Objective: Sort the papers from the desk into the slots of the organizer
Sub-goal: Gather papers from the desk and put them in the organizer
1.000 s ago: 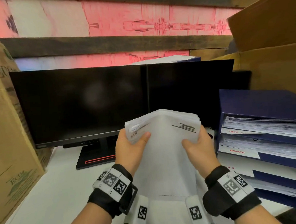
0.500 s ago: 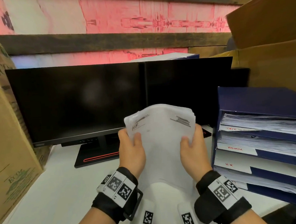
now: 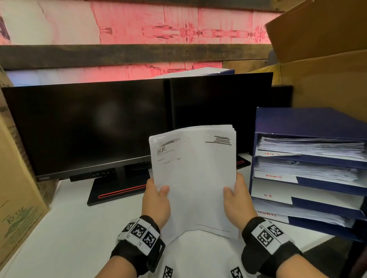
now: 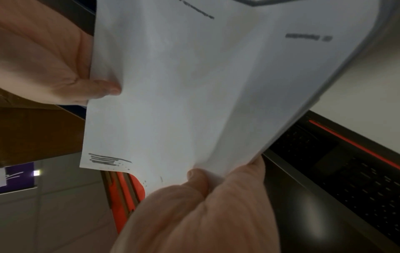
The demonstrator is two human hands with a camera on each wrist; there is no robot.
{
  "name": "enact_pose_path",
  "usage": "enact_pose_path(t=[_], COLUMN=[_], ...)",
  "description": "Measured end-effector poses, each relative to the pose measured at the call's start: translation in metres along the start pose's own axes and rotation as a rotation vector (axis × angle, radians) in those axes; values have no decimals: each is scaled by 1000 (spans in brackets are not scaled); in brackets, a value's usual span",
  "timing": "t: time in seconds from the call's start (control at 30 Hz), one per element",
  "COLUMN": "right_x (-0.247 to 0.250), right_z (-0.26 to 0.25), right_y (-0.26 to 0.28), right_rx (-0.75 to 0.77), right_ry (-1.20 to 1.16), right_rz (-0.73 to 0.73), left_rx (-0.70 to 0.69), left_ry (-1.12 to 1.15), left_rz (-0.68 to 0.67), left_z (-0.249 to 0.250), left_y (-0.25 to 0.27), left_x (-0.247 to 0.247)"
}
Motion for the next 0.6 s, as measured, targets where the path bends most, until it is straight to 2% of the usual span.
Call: enact_pose_path(t=[0.23,0.5,0.6], right_x=[56,158,188], right_z=[0,15,30], right_y=[29,59,62], right_rx=[-24,-131,-215], right_ry=[44,98,131], right_rz=[76,165,159], left_rx=[-34,-116,-102], left_ry=[-7,-15,-68], left_rz=[-104,-309,-394], left_z=[13,34,31], left_y=[39,94,108], left_x=[-21,-85,-115])
Point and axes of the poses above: each hand's wrist, its own y-axis away from the middle knuckle, its own x-axis out of the back of the hand, z = x × y, the point moved 8 cm from there along -y, towards the middle knuckle, and after that the axes turned 8 degrees about z, right-handed, at the moved point
